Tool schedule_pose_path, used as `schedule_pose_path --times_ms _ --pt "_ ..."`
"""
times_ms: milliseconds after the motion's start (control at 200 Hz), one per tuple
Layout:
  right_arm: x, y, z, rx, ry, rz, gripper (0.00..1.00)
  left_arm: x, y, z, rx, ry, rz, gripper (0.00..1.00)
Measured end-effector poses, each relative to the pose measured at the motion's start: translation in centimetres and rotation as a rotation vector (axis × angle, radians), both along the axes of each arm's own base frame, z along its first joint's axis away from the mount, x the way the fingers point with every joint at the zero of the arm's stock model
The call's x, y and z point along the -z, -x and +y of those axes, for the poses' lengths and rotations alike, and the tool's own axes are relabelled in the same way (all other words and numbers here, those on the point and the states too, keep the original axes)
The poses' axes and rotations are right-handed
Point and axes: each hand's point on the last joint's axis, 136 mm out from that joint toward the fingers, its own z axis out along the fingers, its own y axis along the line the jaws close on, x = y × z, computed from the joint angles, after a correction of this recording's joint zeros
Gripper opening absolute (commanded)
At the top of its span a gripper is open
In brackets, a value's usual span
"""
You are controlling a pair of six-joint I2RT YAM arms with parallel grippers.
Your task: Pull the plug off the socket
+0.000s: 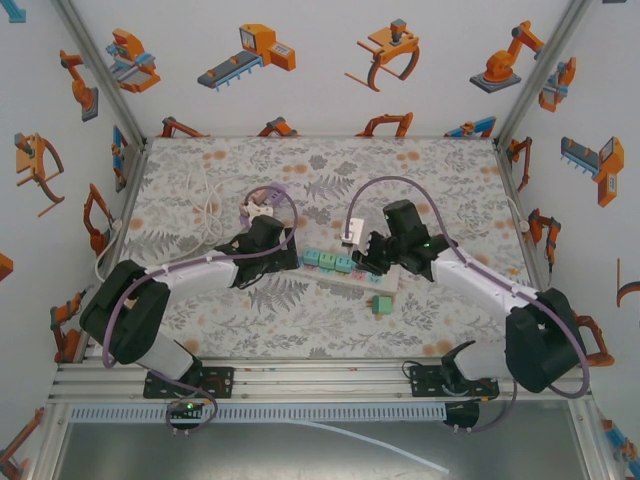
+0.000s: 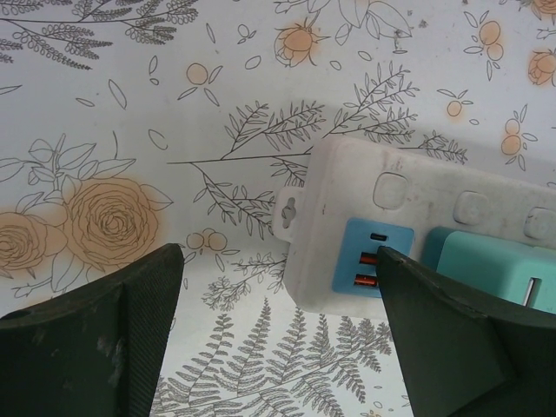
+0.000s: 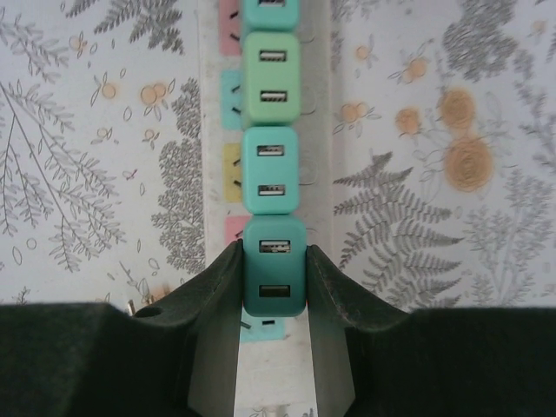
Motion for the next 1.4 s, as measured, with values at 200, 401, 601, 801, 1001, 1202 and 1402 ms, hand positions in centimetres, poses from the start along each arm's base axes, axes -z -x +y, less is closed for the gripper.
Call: schedule_pose_path --times_ms 200,401,601,801,1001,1202,1402 --pt "-4.3 -0.5 0.2 0.069 -0.112 -0.061 0.00 -0.2 1.1 0.8 0.000 -0.025 0.018 0.84" --pt "-9.9 -0.6 -0.8 0.283 -0.334 0.013 0.00 -2.0 3.2 1.9 0.028 -0.029 0.011 0.89" --pt "-13.8 1.0 -3.2 0.524 -0.609 0.200 0.00 -8.1 4.6 1.1 0.124 0.064 -0.129 0.93" --pt "-11.9 2.5 -5.3 0.756 -0.745 0.489 0.00 -14.4 9.4 -2.4 0.437 0.250 -0.293 1.00" --pt "-5.8 3.8 -5.8 0.936 -0.743 0.739 0.00 -17.4 14.8 -5.2 0.740 0.371 -0.350 0.97" --pt "0.6 4.9 -5.6 1.064 -0.655 0.859 0.00 -16.8 18.7 -6.9 0.942 0.364 -0.318 0.97" --pt "3.9 4.6 -5.1 1.130 -0.611 0.890 0.01 -15.0 20.4 -8.0 1.031 0.302 -0.288 0.97"
